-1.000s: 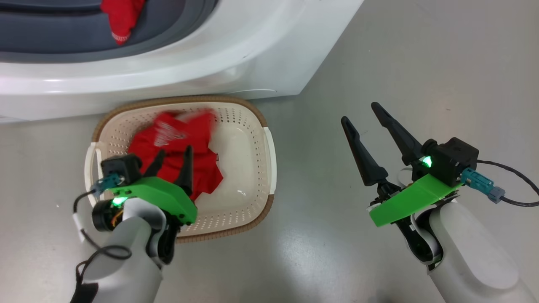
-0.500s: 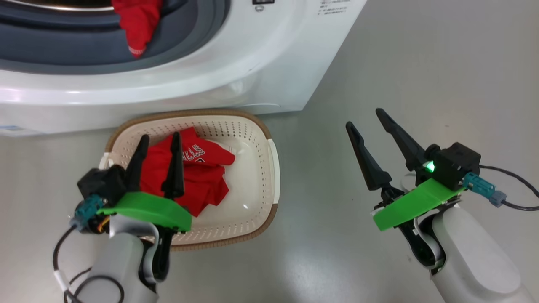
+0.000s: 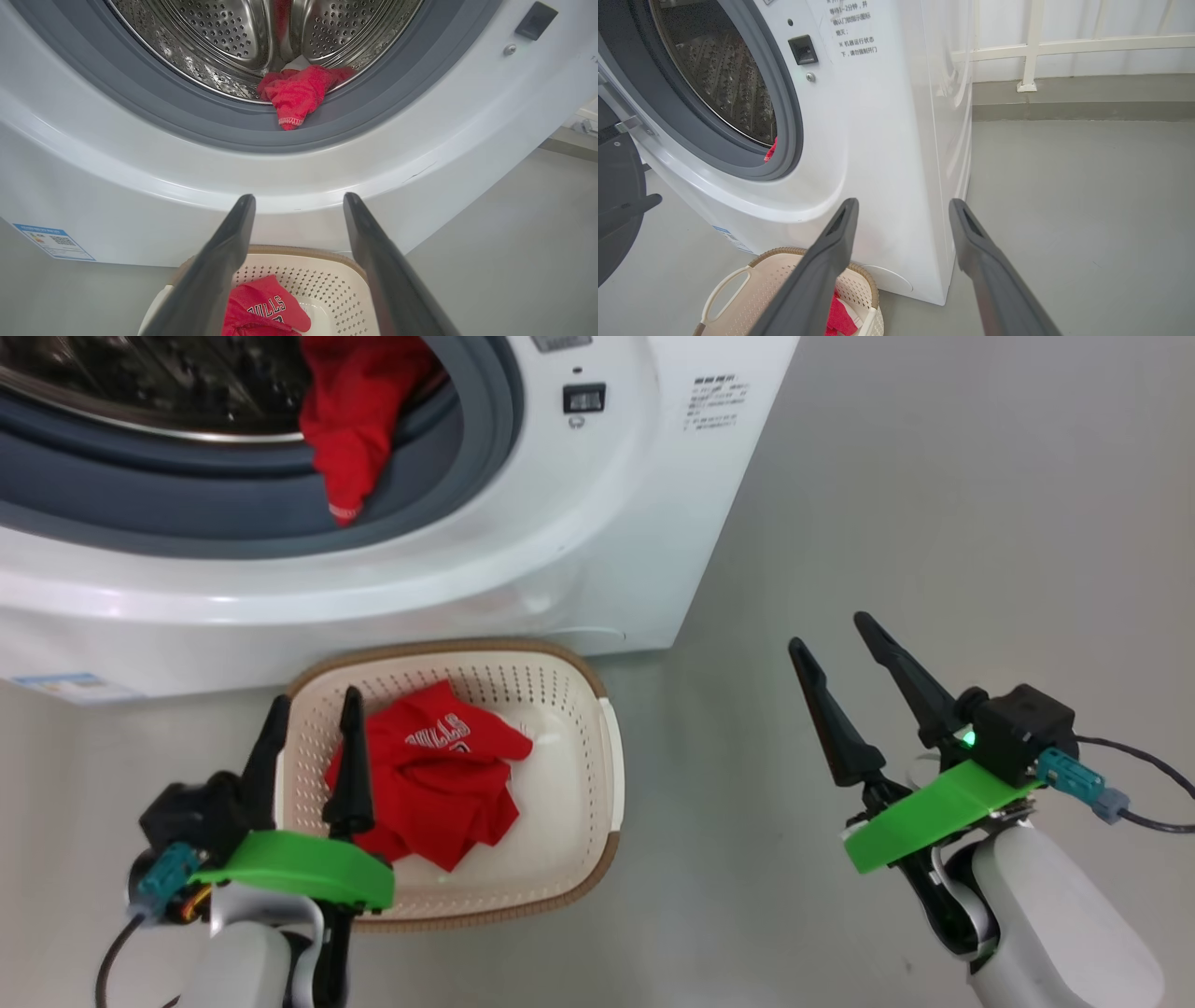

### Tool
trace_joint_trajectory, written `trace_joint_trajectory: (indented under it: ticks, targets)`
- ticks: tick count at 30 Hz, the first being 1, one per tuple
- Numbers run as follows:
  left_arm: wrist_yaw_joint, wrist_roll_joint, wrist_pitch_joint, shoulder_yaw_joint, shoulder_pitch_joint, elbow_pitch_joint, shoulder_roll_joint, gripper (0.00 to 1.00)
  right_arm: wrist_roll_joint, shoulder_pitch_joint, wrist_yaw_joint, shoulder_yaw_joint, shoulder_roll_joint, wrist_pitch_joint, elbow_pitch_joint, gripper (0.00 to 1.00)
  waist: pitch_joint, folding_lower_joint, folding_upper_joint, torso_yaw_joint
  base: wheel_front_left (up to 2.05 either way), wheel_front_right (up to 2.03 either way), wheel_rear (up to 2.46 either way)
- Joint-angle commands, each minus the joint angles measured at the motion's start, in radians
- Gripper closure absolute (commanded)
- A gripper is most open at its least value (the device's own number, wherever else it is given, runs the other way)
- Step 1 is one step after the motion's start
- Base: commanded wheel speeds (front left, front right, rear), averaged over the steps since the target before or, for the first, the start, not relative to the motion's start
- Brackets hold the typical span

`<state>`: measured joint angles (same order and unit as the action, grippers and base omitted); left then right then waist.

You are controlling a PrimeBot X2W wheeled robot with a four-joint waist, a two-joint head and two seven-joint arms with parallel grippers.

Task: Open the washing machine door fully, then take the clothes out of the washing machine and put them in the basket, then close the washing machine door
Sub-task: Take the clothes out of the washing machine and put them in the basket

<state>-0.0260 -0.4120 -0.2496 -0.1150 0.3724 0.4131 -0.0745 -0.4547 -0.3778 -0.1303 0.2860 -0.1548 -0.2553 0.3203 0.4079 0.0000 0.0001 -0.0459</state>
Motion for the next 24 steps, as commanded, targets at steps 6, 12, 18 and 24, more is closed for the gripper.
trace_joint_trajectory:
  ticks: [6,12,18,24]
  targets:
    - [0.01,0.044,-0.012,0.081,-0.081,-0.091,-0.01,0.0,0.06,0.063,0.0,-0.049,0.013,-0.006,-0.058,0.0,-0.1,0.0,-0.0001,0.001,0.0,0.0,0.0]
    - [0.013,0.088,-0.012,0.109,-0.141,-0.148,-0.005,0.0,0.102,0.111,0.0,-0.099,0.028,-0.006,-0.103,0.0,-0.163,0.0,-0.0001,-0.003,0.0,0.0,0.0]
    - [0.029,0.124,-0.012,0.126,-0.203,-0.207,-0.003,0.0,0.113,0.154,0.0,-0.112,0.034,-0.006,-0.115,0.0,-0.221,0.0,-0.0001,-0.015,0.0,0.0,0.0]
    - [0.042,0.138,-0.012,0.14,-0.258,-0.235,-0.003,0.0,0.127,0.194,0.0,-0.125,0.037,-0.006,-0.123,0.0,-0.268,0.0,-0.0001,-0.027,0.0,0.0,0.0]
